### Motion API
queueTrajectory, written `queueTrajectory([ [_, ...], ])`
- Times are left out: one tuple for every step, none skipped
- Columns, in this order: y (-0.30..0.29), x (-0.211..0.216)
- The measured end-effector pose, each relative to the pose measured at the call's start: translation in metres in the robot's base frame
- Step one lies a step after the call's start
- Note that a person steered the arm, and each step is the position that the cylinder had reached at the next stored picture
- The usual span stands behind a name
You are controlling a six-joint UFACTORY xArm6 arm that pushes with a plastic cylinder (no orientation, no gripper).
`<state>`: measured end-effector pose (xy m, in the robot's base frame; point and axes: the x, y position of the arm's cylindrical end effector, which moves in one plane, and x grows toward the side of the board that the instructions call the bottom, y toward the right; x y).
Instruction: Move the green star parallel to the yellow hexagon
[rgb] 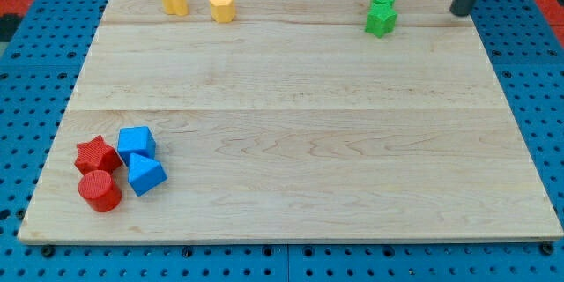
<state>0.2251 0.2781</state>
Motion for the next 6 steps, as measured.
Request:
queueTrajectory([
  [-0.068,-0.015],
  [-0.130,0.037],
  [-0.150,0.126],
  [-0.202,0.134],
  [-0.176,0.134],
  [-0.251,0.132],
])
